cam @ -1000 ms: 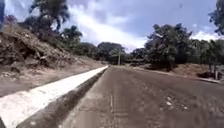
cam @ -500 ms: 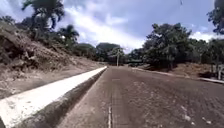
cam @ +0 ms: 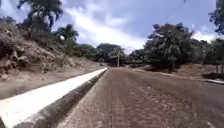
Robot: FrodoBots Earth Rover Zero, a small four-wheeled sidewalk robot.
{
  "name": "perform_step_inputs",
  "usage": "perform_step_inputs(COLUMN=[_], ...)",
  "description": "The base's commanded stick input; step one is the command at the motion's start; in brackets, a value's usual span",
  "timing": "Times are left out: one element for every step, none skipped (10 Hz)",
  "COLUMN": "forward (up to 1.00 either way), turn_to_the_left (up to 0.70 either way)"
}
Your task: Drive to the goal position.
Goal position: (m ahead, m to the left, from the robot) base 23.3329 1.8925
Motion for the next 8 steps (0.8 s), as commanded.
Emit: perform_step_inputs(forward=[1.0, 1.0, 1.0, 1.0, 1.0, 1.0, 1.0, 1.0], turn_to_the_left=[0.0, 0.0, 0.0, 0.0, 0.0, 0.0, 0.0, 0.0])
